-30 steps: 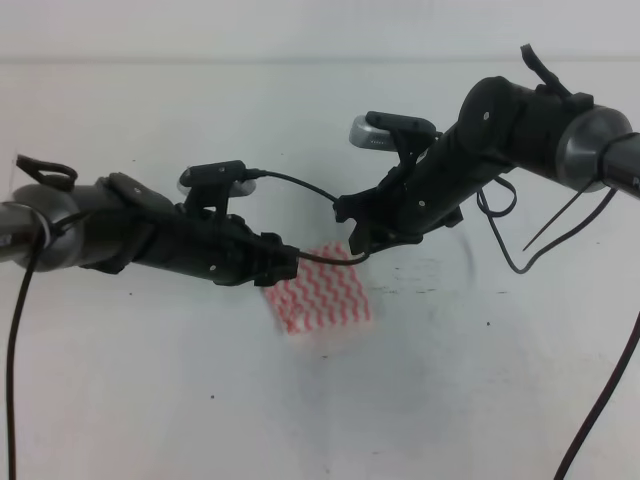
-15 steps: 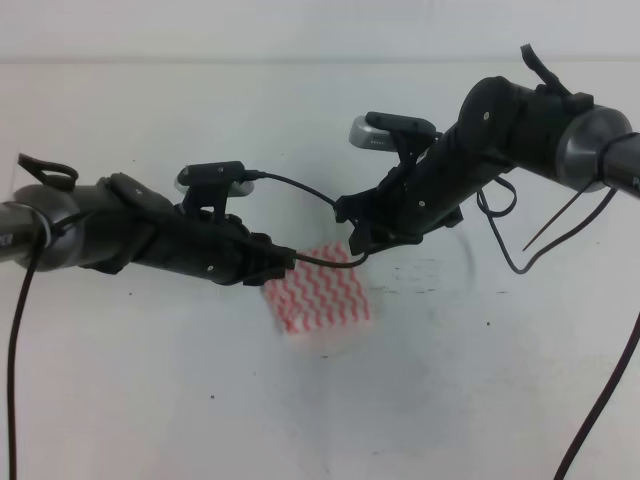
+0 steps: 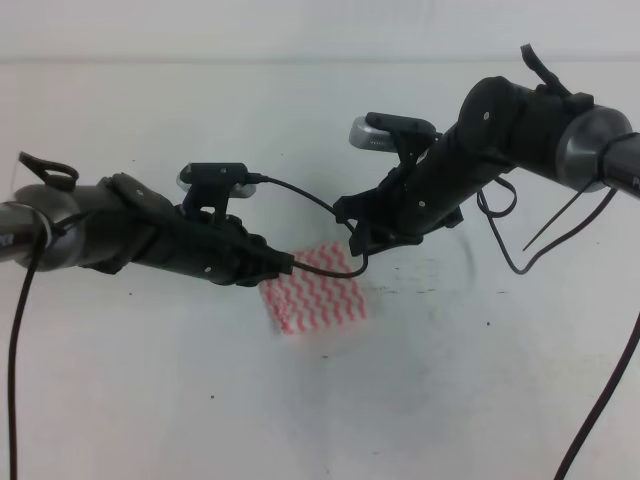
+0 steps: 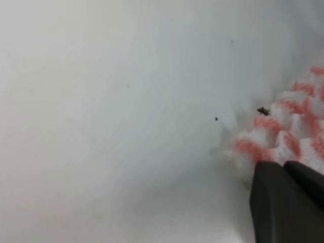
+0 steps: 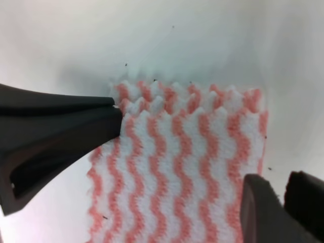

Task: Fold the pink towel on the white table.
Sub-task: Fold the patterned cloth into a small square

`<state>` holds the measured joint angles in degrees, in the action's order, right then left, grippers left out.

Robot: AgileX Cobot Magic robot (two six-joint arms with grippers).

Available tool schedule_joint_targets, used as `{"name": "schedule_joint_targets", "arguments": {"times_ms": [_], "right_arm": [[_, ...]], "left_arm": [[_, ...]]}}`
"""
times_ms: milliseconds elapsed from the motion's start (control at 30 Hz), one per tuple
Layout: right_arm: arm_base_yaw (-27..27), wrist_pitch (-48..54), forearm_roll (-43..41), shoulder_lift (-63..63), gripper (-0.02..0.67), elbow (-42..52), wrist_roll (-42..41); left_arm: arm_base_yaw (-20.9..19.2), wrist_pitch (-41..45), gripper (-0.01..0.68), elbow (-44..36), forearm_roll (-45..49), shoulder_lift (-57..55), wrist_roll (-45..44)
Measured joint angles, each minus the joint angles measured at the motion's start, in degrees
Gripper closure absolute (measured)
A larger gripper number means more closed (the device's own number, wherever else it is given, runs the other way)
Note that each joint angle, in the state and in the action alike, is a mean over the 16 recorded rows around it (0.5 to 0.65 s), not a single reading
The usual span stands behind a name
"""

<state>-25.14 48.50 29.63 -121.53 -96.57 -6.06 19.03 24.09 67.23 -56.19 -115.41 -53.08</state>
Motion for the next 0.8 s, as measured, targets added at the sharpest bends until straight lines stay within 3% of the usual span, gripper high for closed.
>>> {"name": "schedule_joint_targets", "arguments": {"times_ms": [800], "right_arm": [[0.0,-0.12,-0.05,0.0,0.549,0.0,-0.11]], "left_arm": [[-0.01,1.9,0.676,2.96,-2.16,0.51,-4.5]]}}
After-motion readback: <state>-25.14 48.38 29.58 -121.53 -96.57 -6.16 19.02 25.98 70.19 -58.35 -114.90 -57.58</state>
